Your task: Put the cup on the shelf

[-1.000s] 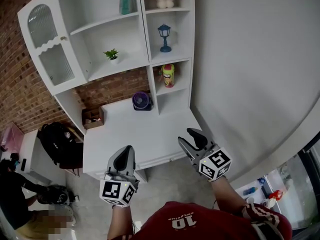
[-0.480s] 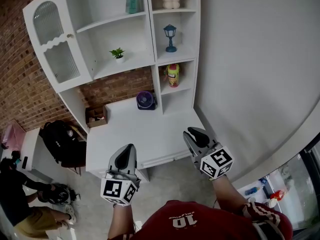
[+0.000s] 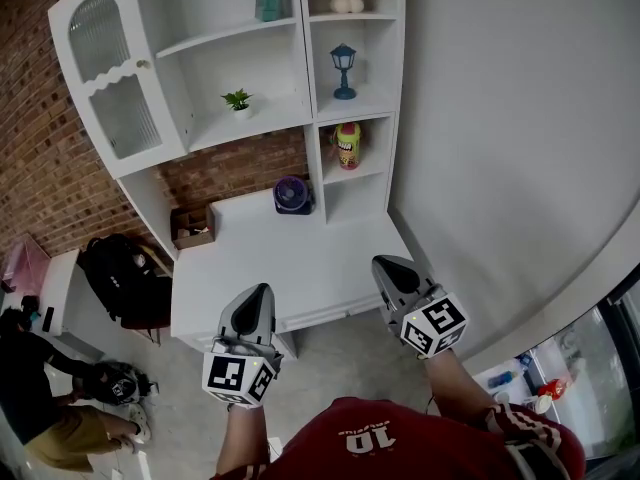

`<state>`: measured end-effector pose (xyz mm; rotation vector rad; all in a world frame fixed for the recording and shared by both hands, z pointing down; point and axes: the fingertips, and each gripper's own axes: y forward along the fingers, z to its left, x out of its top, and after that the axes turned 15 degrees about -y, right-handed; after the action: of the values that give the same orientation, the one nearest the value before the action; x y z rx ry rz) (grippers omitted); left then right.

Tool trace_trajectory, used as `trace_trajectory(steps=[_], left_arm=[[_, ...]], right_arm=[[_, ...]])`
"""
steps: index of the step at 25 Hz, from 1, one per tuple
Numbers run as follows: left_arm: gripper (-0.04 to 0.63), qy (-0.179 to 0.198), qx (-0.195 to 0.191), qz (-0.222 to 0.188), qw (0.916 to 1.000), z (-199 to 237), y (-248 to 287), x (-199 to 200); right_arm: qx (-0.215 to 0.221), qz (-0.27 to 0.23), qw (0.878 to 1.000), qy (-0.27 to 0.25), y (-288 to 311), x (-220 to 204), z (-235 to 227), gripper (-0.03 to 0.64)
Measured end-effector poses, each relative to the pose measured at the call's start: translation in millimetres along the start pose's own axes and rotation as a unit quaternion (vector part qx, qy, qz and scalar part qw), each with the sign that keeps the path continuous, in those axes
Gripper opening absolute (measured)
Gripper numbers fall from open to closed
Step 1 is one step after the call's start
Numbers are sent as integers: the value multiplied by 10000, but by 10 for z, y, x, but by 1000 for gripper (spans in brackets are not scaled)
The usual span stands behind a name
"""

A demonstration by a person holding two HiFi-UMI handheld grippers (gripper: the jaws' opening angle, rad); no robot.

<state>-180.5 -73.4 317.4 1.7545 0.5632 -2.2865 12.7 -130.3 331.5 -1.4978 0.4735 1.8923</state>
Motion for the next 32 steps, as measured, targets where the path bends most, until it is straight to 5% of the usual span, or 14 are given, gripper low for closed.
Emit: trace_trajectory(steps=[32], left_arm=[[-2,-1,109,-32,9999,60,-109,26]], right_arm=[[-244,-241,9994,-46,-68,142,-16,2]])
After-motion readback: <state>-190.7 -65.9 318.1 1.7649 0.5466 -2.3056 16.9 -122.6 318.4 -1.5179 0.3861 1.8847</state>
